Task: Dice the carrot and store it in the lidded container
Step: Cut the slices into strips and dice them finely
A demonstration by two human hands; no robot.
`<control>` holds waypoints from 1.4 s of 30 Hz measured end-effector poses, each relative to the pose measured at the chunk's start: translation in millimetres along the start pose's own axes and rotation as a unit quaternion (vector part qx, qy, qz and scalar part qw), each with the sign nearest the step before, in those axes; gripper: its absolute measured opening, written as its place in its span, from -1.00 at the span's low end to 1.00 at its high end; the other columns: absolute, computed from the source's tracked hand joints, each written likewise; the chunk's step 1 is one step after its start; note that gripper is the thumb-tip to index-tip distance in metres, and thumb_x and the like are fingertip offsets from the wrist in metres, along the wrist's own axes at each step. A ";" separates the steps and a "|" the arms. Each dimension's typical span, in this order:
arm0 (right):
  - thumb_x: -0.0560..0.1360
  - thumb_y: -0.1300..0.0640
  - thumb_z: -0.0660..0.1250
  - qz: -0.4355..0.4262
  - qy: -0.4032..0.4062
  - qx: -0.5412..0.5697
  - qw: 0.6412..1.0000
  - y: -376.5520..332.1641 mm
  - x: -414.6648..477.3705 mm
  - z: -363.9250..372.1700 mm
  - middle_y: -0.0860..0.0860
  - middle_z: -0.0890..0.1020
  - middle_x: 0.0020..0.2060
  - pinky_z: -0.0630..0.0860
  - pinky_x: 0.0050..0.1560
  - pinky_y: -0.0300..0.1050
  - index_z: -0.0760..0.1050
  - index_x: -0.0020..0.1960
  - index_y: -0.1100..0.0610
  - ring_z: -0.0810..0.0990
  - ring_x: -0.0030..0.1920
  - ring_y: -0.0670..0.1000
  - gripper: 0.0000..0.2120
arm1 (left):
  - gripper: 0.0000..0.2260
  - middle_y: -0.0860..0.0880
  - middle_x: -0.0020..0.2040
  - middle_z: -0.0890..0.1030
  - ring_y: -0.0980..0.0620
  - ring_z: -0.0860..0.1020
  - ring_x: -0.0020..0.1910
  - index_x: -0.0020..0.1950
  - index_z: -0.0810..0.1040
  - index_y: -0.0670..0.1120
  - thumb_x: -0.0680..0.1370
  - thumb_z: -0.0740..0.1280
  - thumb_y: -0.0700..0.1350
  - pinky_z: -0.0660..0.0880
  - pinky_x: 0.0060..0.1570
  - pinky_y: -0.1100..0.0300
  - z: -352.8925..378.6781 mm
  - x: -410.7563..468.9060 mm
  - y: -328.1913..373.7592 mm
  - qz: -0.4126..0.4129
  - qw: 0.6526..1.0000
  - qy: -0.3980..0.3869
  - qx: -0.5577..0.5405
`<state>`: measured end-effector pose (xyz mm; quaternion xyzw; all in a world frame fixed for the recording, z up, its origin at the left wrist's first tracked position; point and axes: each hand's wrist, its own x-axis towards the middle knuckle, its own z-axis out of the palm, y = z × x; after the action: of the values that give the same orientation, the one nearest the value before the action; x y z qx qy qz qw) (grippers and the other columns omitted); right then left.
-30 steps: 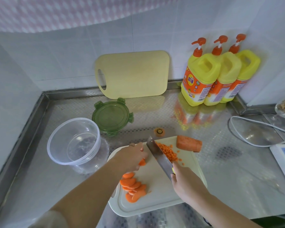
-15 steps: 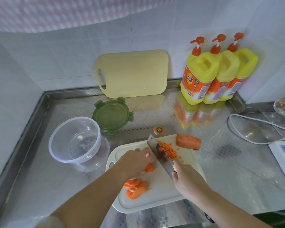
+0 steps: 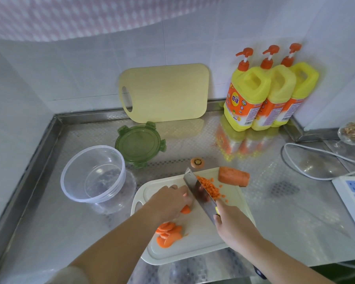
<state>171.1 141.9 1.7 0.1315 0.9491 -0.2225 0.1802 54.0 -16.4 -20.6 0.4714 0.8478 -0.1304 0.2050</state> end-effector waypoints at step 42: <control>0.64 0.11 0.00 -0.039 0.007 -0.032 0.999 -22.0 -4.4 7.5 -0.09 0.38 -0.25 0.50 -0.10 -0.15 0.19 0.37 0.05 0.51 -0.18 -0.05 -0.70 | -0.93 0.00 -0.19 0.60 0.02 0.49 -0.25 -0.08 0.56 -0.08 0.47 0.38 -0.12 0.36 -0.35 0.24 13.4 -0.7 22.6 -0.389 0.702 0.165 -0.573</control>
<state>169.9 118.6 5.4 0.0897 0.9613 -0.1980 0.1690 76.6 -10.7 -32.6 -0.0950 0.8871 0.3928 0.2232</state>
